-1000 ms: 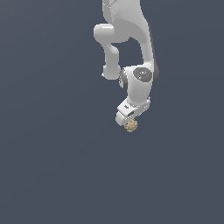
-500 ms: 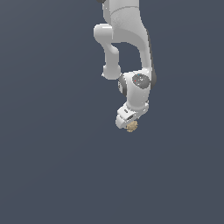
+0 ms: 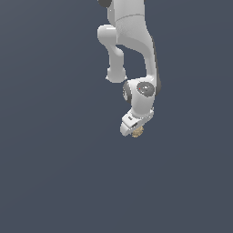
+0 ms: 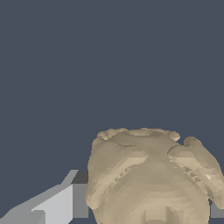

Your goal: Pick up the object and move it to a goal position.

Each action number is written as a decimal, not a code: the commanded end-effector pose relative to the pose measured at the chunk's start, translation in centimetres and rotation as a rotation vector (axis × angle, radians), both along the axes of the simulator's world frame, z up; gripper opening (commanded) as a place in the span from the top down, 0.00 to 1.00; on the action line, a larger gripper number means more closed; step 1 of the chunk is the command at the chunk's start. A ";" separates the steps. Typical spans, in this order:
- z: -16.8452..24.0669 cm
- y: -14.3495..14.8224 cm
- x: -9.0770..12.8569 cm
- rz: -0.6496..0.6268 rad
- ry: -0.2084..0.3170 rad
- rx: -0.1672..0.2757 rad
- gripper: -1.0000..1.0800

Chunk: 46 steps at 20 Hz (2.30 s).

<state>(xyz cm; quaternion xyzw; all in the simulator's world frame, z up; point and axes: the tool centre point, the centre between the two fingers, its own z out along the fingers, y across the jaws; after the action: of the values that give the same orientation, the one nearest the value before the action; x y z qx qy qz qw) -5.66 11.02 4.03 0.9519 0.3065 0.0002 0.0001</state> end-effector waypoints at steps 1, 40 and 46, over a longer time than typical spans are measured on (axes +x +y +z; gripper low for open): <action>-0.1 0.0 0.0 0.001 0.000 0.000 1.00; 6.2 -25.0 -2.9 0.000 0.000 0.000 1.00; 6.9 -27.9 -3.1 0.001 0.000 0.001 1.00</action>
<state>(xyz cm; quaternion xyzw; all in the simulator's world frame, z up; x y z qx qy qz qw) -8.72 -16.28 10.77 0.9520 0.3060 0.0002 -0.0001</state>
